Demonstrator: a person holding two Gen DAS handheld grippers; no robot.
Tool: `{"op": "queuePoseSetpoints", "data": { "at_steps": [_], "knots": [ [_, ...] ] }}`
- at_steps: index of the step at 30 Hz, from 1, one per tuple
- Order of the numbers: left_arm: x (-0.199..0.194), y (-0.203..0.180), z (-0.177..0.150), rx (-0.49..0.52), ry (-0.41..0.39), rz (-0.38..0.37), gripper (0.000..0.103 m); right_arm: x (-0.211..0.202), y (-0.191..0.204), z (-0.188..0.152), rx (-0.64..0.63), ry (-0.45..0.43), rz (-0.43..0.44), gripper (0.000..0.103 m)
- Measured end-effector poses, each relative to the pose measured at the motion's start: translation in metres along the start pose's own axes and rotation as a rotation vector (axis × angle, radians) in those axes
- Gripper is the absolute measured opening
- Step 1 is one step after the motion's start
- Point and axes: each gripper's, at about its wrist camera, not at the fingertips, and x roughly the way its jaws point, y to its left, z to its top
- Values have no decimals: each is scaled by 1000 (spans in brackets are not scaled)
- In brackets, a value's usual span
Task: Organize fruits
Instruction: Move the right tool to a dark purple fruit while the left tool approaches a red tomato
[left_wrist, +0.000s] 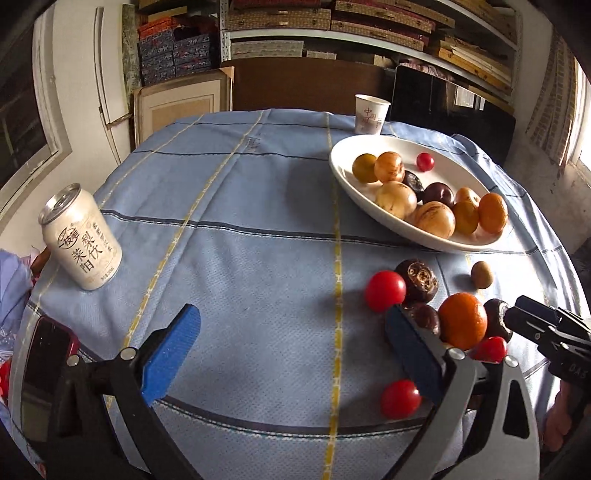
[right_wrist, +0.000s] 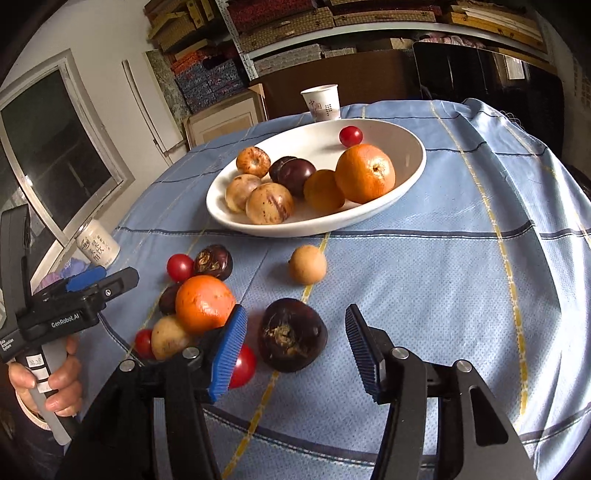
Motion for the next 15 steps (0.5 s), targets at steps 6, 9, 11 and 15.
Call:
{"op": "queuePoseSetpoints", "data": {
  "at_steps": [6, 9, 11, 15],
  "knots": [
    [-6, 8, -1, -29, -6, -4, 98, 3, -3, -3, 24, 12, -1, 56],
    [-10, 7, -1, -30, -13, -15, 98, 9, -6, -4, 32, 38, -2, 56],
    [-13, 6, -1, -26, -22, -20, 98, 12, -4, -5, 25, 49, -3, 56],
    [-16, 3, 0, -22, -25, -30, 98, 13, -2, -6, 22, 48, -7, 56]
  ]
}}
